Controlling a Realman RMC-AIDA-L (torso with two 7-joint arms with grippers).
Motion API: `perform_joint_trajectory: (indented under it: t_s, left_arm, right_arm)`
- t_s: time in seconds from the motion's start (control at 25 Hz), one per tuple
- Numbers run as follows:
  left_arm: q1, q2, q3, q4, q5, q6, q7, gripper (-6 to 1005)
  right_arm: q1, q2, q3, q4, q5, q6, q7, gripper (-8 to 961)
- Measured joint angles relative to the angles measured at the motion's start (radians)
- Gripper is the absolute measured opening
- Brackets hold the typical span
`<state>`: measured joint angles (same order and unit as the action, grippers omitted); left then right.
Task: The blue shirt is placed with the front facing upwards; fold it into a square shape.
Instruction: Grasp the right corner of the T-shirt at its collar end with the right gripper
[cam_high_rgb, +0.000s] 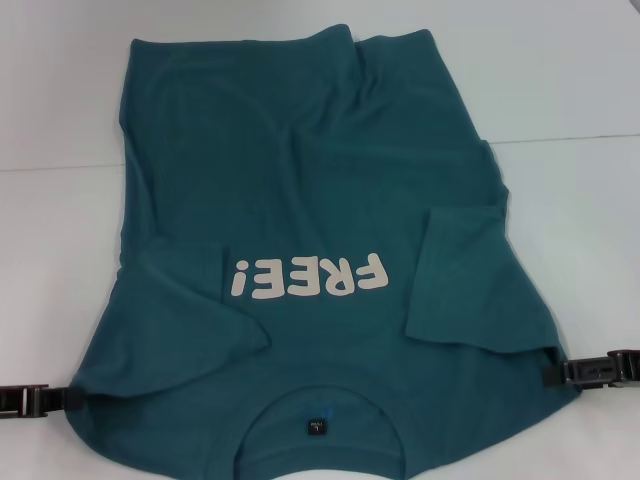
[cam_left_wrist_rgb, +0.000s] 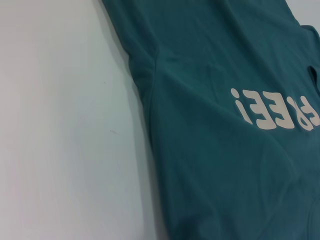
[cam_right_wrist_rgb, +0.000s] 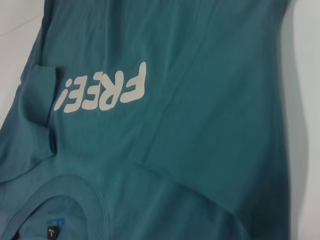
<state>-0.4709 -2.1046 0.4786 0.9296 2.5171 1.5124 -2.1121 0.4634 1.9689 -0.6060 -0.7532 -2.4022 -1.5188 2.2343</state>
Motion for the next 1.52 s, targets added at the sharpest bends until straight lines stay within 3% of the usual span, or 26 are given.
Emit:
perform_joint_trajectory:
  t_s: [0.88,1.52]
  left_arm:
    - [0.0,-0.002,0.0,0.0,0.0,0.0,0.003,8]
    - [0.0,-0.003,0.002,0.0,0.0,-0.003,0.005,8]
  right_arm:
    - [0.029,0.015,-0.003,0.0,-0.014,-0.005,-0.004,911]
    - [0.075,0.04,-0.015,0.0,-0.014,-0.001,-0.012,910]
